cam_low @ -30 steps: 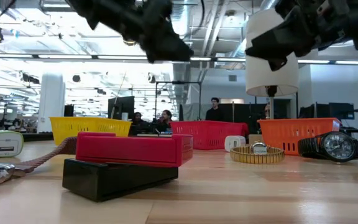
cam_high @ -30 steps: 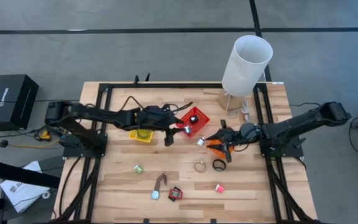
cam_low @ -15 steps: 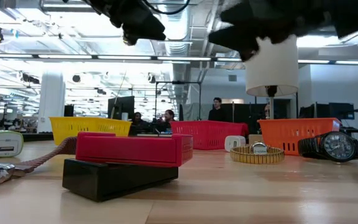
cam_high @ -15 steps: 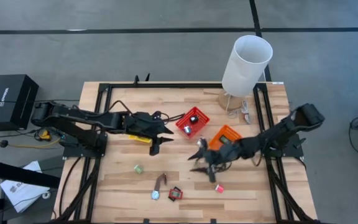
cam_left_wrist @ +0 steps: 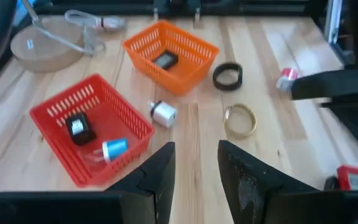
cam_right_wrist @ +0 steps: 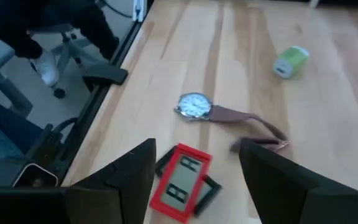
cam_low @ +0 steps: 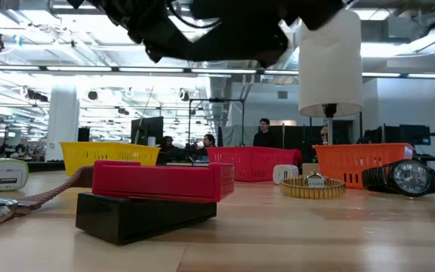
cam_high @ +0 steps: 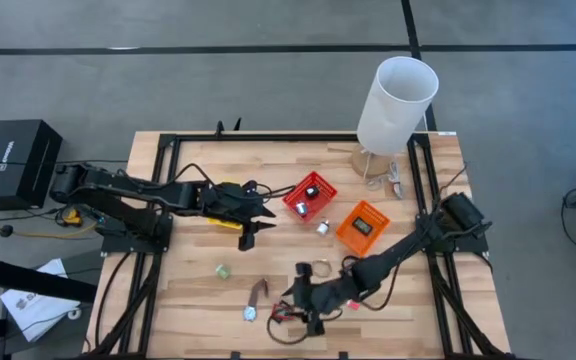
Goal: Pick & Place Office items
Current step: Put the red digital clock into the orange bin
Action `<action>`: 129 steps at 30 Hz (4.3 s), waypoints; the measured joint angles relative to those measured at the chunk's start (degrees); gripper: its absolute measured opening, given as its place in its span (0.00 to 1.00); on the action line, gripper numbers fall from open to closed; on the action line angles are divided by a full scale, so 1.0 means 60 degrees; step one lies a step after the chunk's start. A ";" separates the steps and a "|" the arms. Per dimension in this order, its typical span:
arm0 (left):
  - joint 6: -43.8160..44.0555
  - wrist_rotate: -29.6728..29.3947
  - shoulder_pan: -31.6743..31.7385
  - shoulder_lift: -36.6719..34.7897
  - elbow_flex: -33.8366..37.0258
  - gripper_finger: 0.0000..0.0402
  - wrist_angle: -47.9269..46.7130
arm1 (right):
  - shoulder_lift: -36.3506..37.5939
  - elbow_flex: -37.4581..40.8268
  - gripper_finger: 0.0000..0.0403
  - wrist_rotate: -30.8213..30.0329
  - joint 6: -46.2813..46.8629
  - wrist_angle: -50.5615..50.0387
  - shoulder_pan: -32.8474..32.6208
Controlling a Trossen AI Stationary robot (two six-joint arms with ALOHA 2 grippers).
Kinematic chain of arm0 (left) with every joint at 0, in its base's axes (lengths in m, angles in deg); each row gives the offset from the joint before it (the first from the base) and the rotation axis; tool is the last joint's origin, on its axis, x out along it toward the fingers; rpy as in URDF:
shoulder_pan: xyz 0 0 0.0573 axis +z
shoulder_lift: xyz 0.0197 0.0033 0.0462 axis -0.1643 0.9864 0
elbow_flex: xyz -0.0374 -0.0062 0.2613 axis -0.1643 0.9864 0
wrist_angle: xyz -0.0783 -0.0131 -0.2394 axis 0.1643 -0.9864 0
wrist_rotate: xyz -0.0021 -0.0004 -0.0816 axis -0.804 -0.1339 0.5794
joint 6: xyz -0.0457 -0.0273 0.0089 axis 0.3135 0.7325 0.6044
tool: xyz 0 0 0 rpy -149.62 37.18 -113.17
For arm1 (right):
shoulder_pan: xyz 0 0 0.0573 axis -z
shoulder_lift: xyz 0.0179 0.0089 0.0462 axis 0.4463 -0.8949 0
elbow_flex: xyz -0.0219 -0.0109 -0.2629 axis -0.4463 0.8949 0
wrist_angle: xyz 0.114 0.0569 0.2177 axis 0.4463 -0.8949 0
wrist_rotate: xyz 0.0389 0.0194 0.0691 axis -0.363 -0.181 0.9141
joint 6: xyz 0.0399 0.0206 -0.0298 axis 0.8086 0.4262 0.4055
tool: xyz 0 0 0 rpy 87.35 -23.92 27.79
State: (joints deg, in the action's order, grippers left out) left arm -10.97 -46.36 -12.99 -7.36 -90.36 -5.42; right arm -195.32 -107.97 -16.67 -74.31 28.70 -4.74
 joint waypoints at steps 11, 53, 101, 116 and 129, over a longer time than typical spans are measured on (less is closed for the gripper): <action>0.0572 0.0002 -0.0043 0.0004 0.0354 0.29 -0.0017 | -0.1349 -0.1729 0.61 0.0030 0.0695 -0.1897 -0.0218; 0.0744 0.0002 -0.0113 0.0004 0.0354 0.29 0.0027 | -0.2084 -0.1993 0.61 0.0051 0.2000 -0.2436 -0.0083; 0.0721 0.0002 -0.0113 0.0004 0.0354 0.29 0.0059 | -0.1759 -0.3444 0.40 0.0778 0.0342 -0.6776 0.0501; 0.0719 0.0002 -0.0113 0.0004 0.0354 0.29 0.0154 | -0.1702 -0.3965 0.40 0.0318 0.0506 -0.8416 0.0740; 0.0721 0.0002 -0.0113 0.0004 0.0354 0.29 0.0198 | -0.1875 -0.2798 0.41 0.0315 0.1424 -0.6234 0.0736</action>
State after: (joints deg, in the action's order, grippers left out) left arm -6.64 -46.35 -13.66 -7.34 -88.24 -4.24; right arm -206.57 -124.75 -14.78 -65.77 -8.70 -0.32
